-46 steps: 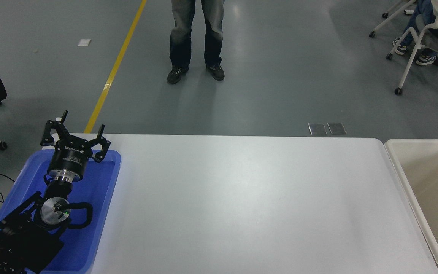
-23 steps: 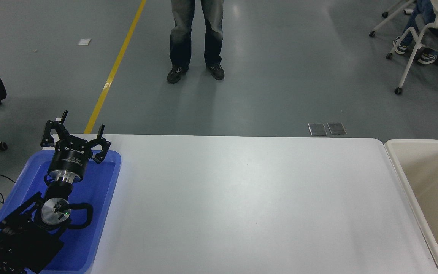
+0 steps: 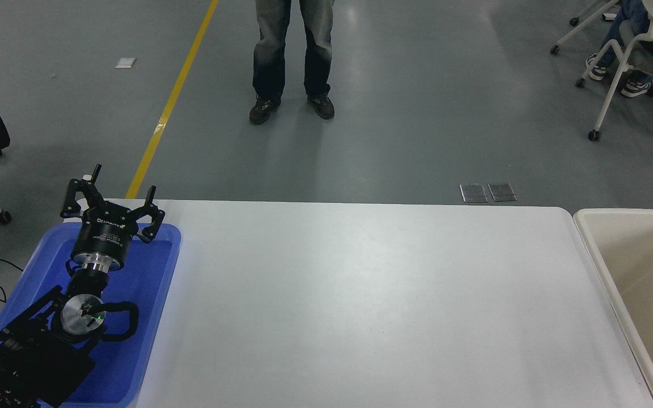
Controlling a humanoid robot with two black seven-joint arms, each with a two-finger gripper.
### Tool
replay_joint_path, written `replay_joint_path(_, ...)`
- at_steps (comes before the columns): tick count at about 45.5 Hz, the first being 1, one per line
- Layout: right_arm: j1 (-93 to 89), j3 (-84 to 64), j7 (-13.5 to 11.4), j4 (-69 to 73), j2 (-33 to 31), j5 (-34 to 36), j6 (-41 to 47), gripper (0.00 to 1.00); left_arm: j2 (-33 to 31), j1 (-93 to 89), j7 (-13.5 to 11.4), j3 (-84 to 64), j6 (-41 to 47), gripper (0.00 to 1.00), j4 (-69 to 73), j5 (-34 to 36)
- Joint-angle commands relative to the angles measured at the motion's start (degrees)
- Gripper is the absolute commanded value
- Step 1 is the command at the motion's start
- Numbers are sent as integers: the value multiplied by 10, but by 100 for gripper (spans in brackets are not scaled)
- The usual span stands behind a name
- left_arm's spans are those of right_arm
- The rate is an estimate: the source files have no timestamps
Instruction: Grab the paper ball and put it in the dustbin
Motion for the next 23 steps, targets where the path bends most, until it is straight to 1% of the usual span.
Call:
replay_joint_path(1, -3, 1, 1, 0, 3, 13, -18, 80, 0, 0, 0, 0, 0, 100, 0, -1)
replay_joint_path(2, -3, 1, 1, 0, 3, 13, -20, 91, 0, 0, 0, 0, 0, 100, 0, -1)
replay_joint_path(3, -3, 1, 1, 0, 4, 13, -23, 99, 0, 0, 0, 0, 0, 100, 0, 0)
replay_joint_path(23, 18, 1, 1, 8, 21, 14, -18, 100, 0, 0, 0, 0, 0, 100, 0, 0)
